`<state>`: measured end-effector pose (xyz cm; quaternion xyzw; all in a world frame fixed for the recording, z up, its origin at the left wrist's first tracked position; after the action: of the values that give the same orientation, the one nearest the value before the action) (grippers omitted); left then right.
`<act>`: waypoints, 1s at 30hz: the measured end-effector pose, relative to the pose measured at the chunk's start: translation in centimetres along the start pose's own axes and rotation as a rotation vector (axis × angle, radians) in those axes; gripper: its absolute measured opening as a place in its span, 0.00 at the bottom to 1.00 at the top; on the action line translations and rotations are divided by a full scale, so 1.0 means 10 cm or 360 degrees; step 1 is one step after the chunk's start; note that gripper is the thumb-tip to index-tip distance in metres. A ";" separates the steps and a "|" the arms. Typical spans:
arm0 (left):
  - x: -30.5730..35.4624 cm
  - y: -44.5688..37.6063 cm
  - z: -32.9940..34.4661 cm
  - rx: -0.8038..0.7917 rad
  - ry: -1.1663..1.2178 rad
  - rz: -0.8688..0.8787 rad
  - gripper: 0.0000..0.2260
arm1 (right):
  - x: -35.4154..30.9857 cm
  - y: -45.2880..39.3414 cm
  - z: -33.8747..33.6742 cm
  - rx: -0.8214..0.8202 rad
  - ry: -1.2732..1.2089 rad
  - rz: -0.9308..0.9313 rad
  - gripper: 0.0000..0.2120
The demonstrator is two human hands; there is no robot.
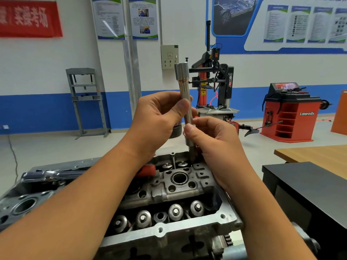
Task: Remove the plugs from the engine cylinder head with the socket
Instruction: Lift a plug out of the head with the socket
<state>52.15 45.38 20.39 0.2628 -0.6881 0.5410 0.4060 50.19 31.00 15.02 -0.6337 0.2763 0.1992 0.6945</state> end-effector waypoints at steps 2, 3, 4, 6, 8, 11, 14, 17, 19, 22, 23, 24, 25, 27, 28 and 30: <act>-0.01 0.00 -0.01 0.0095 0.0000 0.0039 0.10 | 0.01 0.00 -0.02 0.0067 0.0063 -0.0036 0.04; 0.00 0.01 0.00 0.0121 0.0019 0.0044 0.10 | 0.01 -0.01 -0.03 0.0074 0.0085 -0.0050 0.05; -0.01 0.01 0.00 0.0110 0.0034 0.0036 0.10 | 0.01 -0.01 -0.02 0.0060 0.0098 -0.0058 0.05; -0.01 -0.01 0.00 0.0003 0.0058 -0.0004 0.09 | 0.02 -0.01 0.00 0.0008 0.0109 -0.0060 0.03; -0.01 -0.02 0.00 -0.0066 0.0048 -0.0023 0.07 | 0.02 0.00 0.01 -0.0029 0.0094 -0.0050 0.05; -0.01 -0.02 0.00 -0.0038 0.0034 0.0008 0.06 | 0.01 0.00 0.02 -0.0036 0.0018 -0.0031 0.05; -0.01 -0.01 -0.02 0.0078 0.0034 0.0029 0.09 | 0.02 -0.01 -0.01 0.0043 0.0090 -0.0088 0.05; -0.03 -0.02 -0.03 0.0031 0.0091 0.0018 0.07 | 0.03 -0.01 0.00 0.0023 0.0078 -0.0061 0.04; -0.04 -0.03 -0.01 -0.0070 0.0134 -0.0016 0.06 | 0.03 -0.01 0.01 -0.0012 0.0101 -0.0059 0.04; -0.05 -0.04 -0.01 -0.0072 0.0079 -0.0014 0.08 | 0.02 -0.01 0.02 -0.0030 0.0117 -0.0070 0.07; -0.04 -0.03 -0.01 -0.0055 0.0065 0.0000 0.07 | 0.02 -0.01 0.02 -0.0024 0.0080 -0.0060 0.07; -0.03 -0.02 -0.01 -0.0026 0.0061 0.0016 0.05 | 0.02 -0.01 0.02 -0.0001 0.0042 -0.0054 0.06; -0.03 -0.02 -0.01 0.0025 0.0050 0.0035 0.06 | 0.02 -0.01 0.00 0.0033 0.0029 -0.0055 0.04; -0.02 -0.02 -0.03 0.0099 0.0025 0.0053 0.09 | 0.02 -0.01 -0.01 0.0069 0.0042 -0.0059 0.05; -0.02 -0.02 -0.04 0.0097 0.0038 0.0039 0.10 | 0.02 0.00 -0.01 0.0062 0.0045 -0.0057 0.05; -0.03 -0.02 -0.02 -0.0013 0.0097 -0.0025 0.08 | 0.02 -0.01 0.01 0.0044 0.0062 -0.0062 0.05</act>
<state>52.53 45.52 20.32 0.2500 -0.6755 0.5427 0.4320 50.38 31.03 14.95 -0.6331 0.2800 0.1695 0.7015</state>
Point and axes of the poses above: each hand's wrist, its own y-axis away from the middle knuckle, its own z-axis out of the palm, x = y × z, the point moved 3 cm from there along -y, towards the middle knuckle, and after that the axes turned 13 degrees about -z, right-handed, at the moved point
